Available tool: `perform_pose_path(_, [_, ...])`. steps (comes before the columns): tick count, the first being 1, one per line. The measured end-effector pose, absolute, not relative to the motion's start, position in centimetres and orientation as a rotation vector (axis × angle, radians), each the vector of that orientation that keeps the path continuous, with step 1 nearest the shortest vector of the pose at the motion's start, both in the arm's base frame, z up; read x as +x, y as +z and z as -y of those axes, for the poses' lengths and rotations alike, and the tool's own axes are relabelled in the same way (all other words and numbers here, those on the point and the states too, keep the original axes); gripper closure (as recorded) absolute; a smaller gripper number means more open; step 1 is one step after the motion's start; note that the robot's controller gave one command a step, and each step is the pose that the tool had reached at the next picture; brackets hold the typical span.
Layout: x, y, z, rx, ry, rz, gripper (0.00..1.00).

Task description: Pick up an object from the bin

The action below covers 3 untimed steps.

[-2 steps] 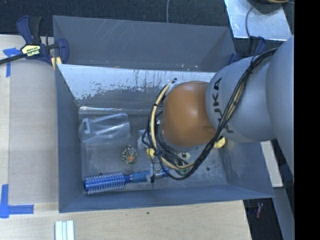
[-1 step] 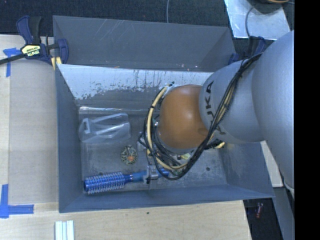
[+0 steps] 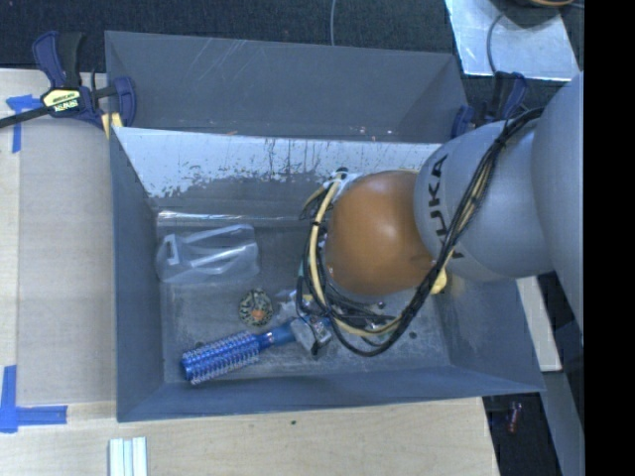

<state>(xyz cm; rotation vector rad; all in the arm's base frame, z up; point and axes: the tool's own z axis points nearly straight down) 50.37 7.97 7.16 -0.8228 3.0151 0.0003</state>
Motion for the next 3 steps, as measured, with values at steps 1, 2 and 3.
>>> perform_pose_path(1, [50.4,7.2,-8.0,-0.822,0.000,-3.015,1.00])
perform_pose_path(2, [55.0,7.2,-12.5,-1.120,-0.003,-2.910,1.00])
perform_pose_path(3, [51.0,7.6,-13.1,-0.701,-0.008,-3.044,1.00])
